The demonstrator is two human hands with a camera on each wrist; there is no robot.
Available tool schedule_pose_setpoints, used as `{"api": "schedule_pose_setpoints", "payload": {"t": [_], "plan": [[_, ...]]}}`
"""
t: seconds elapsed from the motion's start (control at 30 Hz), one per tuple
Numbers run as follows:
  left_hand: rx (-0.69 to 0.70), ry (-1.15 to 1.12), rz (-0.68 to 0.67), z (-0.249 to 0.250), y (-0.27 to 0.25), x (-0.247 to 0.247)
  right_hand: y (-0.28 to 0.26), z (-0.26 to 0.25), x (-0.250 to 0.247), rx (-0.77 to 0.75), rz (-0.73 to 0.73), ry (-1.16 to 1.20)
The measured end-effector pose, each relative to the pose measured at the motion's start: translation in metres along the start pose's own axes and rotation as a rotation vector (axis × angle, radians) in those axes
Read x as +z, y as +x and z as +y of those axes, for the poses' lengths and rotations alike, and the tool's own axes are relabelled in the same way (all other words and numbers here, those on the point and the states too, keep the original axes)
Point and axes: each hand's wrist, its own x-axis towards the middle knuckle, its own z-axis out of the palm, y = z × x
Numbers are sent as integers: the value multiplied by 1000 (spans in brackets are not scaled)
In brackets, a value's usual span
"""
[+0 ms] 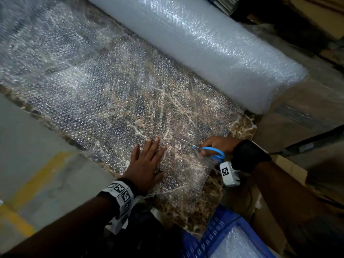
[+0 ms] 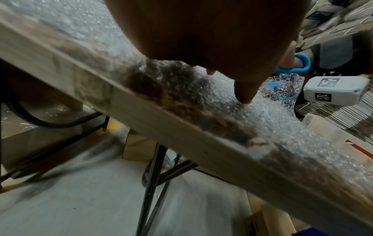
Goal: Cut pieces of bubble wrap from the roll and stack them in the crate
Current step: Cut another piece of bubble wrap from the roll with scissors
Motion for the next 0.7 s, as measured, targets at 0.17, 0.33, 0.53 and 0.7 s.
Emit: {"api": "schedule_pose_setpoints", "payload": {"t": [0.17,0.33,0.53,0.7], "plan": [[-3,13,-2,0,-1,1,-1,7,4,2,16,30],[-2,32,-6,0,-1,2,-2,7,4,17,-20,93],[0,23,-8,0,-1,1,-10,-8,-8,21,-92,102],[0,27,-8,0,-1,1,-9,-2,-13,2,-130,91]]}}
